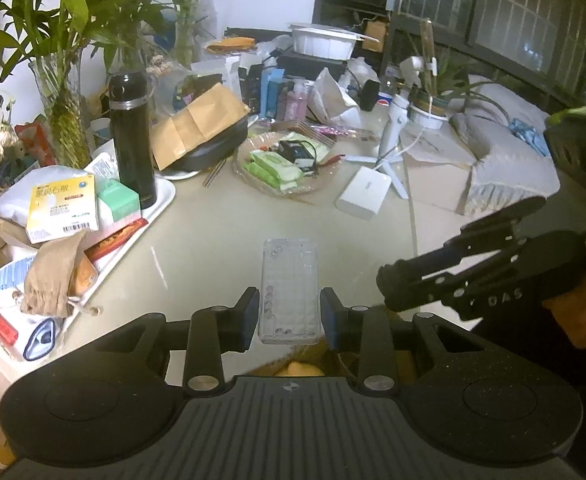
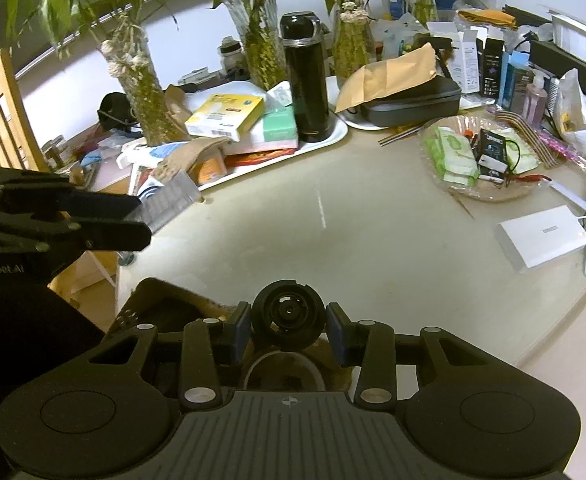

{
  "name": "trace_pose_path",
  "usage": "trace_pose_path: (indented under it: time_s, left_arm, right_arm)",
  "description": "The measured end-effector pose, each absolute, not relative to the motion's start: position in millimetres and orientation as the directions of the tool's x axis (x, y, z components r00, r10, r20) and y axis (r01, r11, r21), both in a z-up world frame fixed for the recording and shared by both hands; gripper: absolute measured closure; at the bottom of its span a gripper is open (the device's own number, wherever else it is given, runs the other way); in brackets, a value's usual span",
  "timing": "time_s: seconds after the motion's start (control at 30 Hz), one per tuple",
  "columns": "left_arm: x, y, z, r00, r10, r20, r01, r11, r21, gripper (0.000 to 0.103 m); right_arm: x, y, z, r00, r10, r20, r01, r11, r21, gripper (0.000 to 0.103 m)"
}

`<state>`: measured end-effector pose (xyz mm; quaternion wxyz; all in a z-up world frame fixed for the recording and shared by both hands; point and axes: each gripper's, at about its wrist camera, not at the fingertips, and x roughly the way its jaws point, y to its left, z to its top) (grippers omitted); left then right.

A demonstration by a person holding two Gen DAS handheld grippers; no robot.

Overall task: Organize rigid objects
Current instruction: 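Carry the clear case and black knob over the cardboard box with both grippers, then lower the case and knob into the box and open both grippers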

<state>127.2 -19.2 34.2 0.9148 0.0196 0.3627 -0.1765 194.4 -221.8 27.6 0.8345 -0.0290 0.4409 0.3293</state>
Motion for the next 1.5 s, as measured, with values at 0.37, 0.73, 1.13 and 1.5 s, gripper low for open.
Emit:
trace_pose_path:
  time_s: [0.37,0.73,1.13,1.5]
  left_arm:
    - [101.4,-23.0,13.4,0.624,-0.353,-0.697,0.4,0.911,-0.102,0.07]
    - [81.9,-36.7,-8.4,0.569,-0.395,-0.721,0.533,0.845,-0.042,0.07]
    - [54.1,-47.1,-27.0,0.545,-0.414,-0.73,0.64,0.767,0.043,0.05]
    - [47.8,-32.5,-17.1,0.604,-0.367,-0.708,0.508,0.861,-0.013,0.05]
  right_arm:
    - [171.7,-224.5,26.5,0.365,0.535,-0.762,-0.589,0.766,0.256,0.06]
    - [162.3,-231.8,18.1,0.352,0.532,-0.77,-0.576,0.772,0.27,0.06]
    - [156.1,-238.9,11.2,0.343,0.523,-0.78,-0.561,0.781,0.276,0.06]
    - [142.8,-236.4,9.3,0.325,0.528,-0.784,-0.563,0.774,0.288,0.06]
